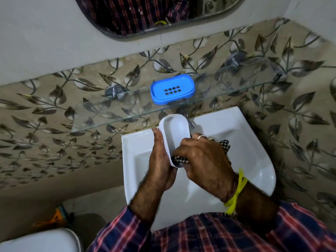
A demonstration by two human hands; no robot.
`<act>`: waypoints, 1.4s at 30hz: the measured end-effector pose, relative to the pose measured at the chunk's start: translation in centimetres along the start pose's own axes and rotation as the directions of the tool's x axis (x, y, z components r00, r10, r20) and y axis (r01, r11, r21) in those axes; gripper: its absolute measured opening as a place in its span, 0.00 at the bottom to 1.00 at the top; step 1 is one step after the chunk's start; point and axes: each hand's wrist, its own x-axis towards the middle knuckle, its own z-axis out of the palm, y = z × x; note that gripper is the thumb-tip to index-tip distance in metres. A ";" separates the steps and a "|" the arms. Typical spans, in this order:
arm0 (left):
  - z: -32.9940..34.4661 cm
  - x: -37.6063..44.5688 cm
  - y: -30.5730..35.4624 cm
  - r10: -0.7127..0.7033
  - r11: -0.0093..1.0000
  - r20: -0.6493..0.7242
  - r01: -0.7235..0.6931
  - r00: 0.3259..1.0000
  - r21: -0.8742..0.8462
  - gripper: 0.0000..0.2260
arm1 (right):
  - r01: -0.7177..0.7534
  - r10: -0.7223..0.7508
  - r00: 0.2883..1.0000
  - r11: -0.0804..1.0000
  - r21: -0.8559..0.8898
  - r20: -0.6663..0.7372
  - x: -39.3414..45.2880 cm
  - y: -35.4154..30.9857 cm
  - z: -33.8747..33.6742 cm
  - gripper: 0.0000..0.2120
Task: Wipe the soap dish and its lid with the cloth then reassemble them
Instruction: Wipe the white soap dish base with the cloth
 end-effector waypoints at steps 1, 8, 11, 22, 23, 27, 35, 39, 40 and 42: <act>0.1 -0.1 -0.1 -0.005 1.000 0.001 0.005 1.000 -0.006 0.30 | -0.045 0.046 0.998 0.999 0.026 -0.048 0.4 0.1 -0.1 0.10; 0.3 -0.4 1.0 0.022 1.000 0.069 -0.021 0.997 -0.017 0.34 | -0.062 0.070 0.984 0.996 0.059 -0.165 1.3 -0.2 -0.1 0.09; 0.5 -0.4 0.9 -0.015 0.999 0.054 0.013 0.998 0.040 0.33 | -0.166 0.183 0.955 0.982 0.093 -0.235 2.4 0.1 -0.3 0.07; 1.2 -1.0 -0.3 0.073 0.992 0.102 -0.082 0.992 0.091 0.29 | -0.096 0.119 0.931 0.992 0.084 -0.345 3.4 -0.5 0.1 0.08; 1.1 -1.0 -0.4 0.098 0.991 0.107 -0.107 0.989 0.086 0.28 | -0.082 0.100 0.934 0.994 0.068 -0.343 3.1 -0.5 0.2 0.08; 1.4 -1.2 -0.5 0.132 0.981 0.130 -0.148 0.983 0.122 0.27 | -0.220 0.219 0.906 0.975 0.039 -0.362 3.6 0.4 0.2 0.06; 1.2 -1.2 -0.7 0.186 0.967 0.144 -0.207 0.972 0.148 0.24 | -0.243 0.234 0.924 0.970 0.010 -0.302 3.3 0.8 0.3 0.06; 0.9 -1.1 0.2 0.193 0.970 0.135 -0.209 0.972 0.123 0.26 | -0.145 0.141 0.974 0.989 -0.012 -0.180 2.9 0.9 0.7 0.04; 0.9 -1.1 0.3 0.201 0.967 0.130 -0.218 0.971 0.133 0.26 | -0.145 0.138 0.979 0.989 -0.037 -0.150 2.5 1.0 0.8 0.03; 1.3 -1.1 0.4 0.225 0.956 0.137 -0.246 0.965 0.163 0.24 | -0.200 0.189 0.965 0.979 -0.048 -0.180 2.2 1.0 0.9 0.02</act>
